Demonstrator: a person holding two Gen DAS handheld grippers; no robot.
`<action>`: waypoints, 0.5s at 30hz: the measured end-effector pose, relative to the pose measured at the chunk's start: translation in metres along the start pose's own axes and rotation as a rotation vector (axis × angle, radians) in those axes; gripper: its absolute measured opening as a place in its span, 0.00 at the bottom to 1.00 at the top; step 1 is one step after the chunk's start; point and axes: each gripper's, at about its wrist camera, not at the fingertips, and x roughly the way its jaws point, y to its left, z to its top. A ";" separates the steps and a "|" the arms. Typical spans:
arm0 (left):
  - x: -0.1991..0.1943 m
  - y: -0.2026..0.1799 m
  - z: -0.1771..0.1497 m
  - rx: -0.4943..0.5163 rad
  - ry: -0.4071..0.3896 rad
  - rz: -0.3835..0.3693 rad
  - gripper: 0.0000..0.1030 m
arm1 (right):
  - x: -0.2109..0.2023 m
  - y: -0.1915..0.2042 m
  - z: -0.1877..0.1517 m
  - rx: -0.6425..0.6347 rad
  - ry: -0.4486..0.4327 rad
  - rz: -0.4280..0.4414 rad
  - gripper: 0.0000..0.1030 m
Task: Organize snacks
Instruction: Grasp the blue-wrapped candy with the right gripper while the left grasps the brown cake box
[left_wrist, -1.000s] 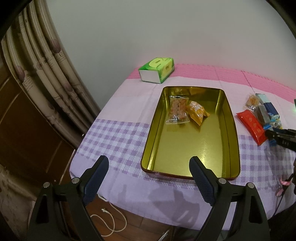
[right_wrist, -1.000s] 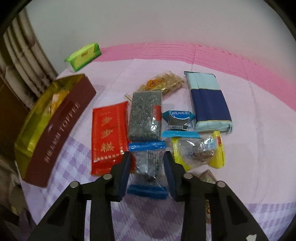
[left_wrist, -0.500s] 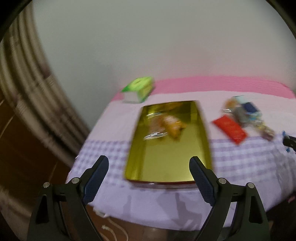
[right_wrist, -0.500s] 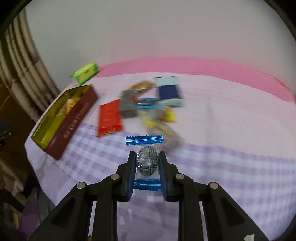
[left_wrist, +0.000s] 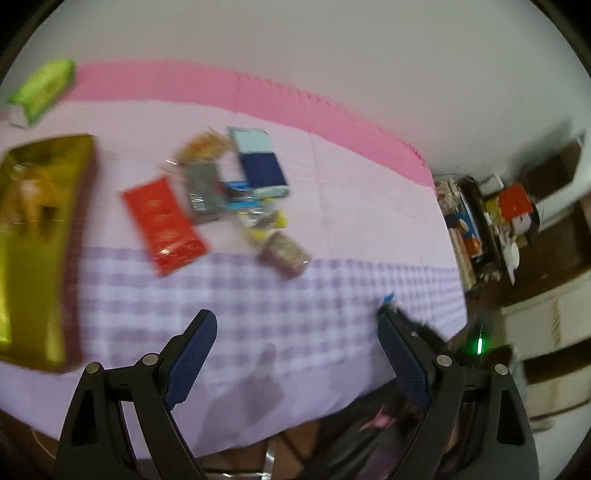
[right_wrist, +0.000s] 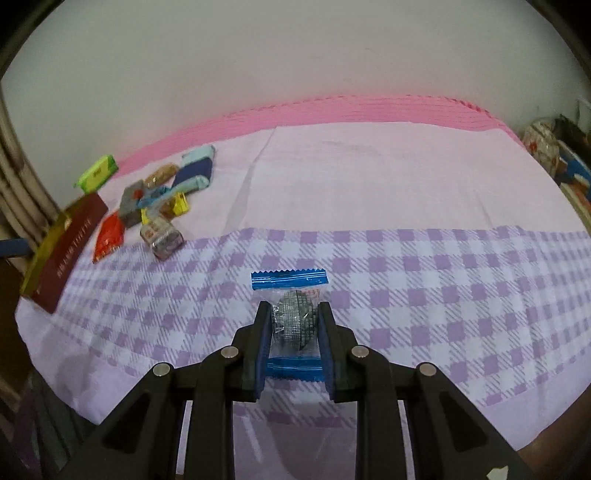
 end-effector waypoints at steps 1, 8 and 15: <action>0.010 -0.005 0.008 -0.017 0.017 0.007 0.86 | -0.001 -0.002 0.000 0.006 -0.010 0.010 0.22; 0.088 -0.015 0.043 -0.193 0.128 0.133 0.74 | 0.000 -0.006 -0.001 0.021 -0.016 0.067 0.22; 0.126 -0.012 0.054 -0.274 0.143 0.271 0.57 | -0.002 -0.017 -0.002 0.067 -0.024 0.115 0.23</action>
